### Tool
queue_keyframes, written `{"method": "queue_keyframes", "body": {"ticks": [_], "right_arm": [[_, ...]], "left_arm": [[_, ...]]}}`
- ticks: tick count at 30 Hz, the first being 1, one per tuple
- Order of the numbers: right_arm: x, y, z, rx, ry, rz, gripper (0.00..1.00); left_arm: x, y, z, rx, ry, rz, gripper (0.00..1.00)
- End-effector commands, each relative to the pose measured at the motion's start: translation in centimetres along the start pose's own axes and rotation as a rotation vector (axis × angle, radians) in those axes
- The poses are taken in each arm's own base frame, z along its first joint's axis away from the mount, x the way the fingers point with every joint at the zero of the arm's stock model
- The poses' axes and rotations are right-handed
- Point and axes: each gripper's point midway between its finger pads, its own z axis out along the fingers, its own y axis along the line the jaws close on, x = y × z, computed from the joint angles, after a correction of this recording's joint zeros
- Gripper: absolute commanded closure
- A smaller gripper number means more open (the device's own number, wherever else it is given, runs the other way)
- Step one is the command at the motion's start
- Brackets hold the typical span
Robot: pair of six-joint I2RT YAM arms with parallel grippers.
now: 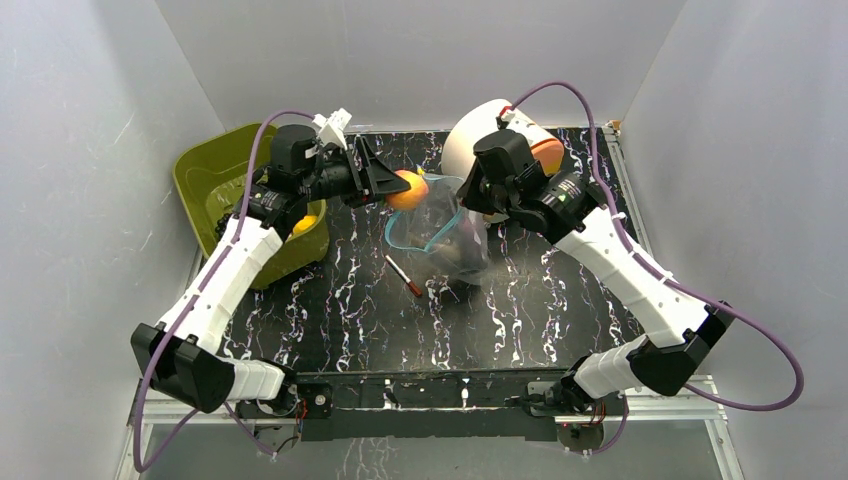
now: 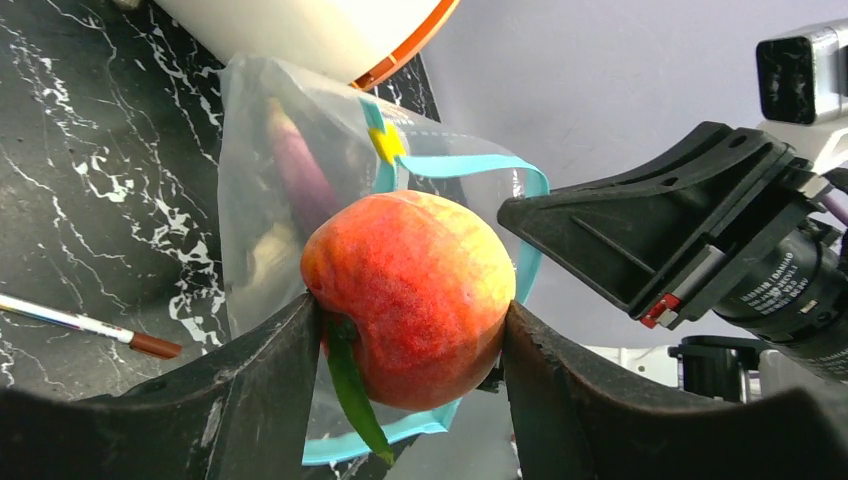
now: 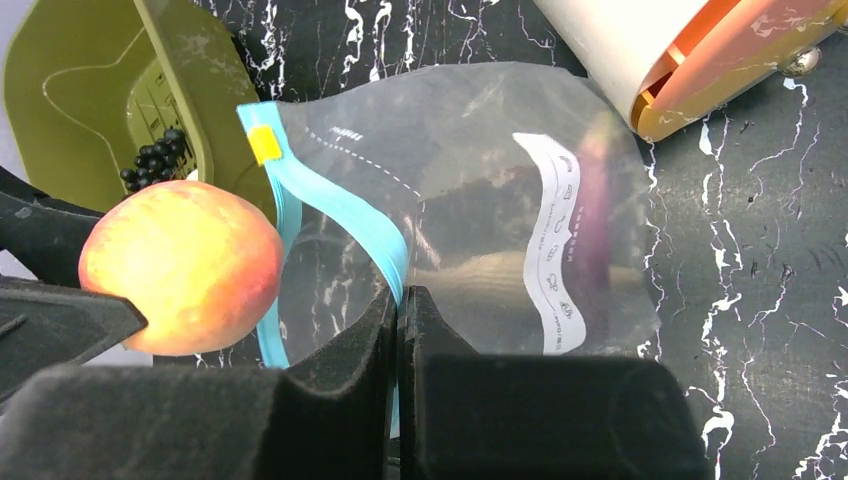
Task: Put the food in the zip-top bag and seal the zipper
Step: Place the fake fruit in the zipper food storage bag.
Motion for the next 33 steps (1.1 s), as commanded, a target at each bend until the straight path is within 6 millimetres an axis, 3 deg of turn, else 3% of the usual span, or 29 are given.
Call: {"method": "queue_keyframes", "body": {"ticks": [1, 4, 9, 15, 21, 33], "right_arm": [[-1.4, 1.1, 0.0, -0.049, -0.049, 0.036, 1.0], [-1.4, 1.4, 0.1, -0.06, -0.047, 0.04, 1.0], [-1.8, 1.8, -0.2, -0.082, -0.055, 0.045, 1.0], [-2.1, 1.8, -0.8, -0.099, -0.076, 0.055, 1.0], [-2.2, 2.1, -0.7, -0.108, -0.076, 0.058, 1.0], [-1.7, 1.9, -0.8, -0.118, -0.066, 0.059, 1.0]], "left_arm": [[0.5, -4.5, -1.2, 0.129, 0.034, 0.028, 0.61], [1.2, -4.5, -0.8, 0.141, 0.059, 0.021, 0.61], [2.9, -2.5, 0.4, 0.093, 0.137, -0.01, 0.6], [3.5, -2.3, 0.8, 0.087, 0.17, -0.011, 0.59], [4.1, -1.4, 1.1, 0.055, 0.199, 0.017, 0.41], [3.0, -0.8, 1.4, -0.001, 0.166, 0.056, 0.27]]}}
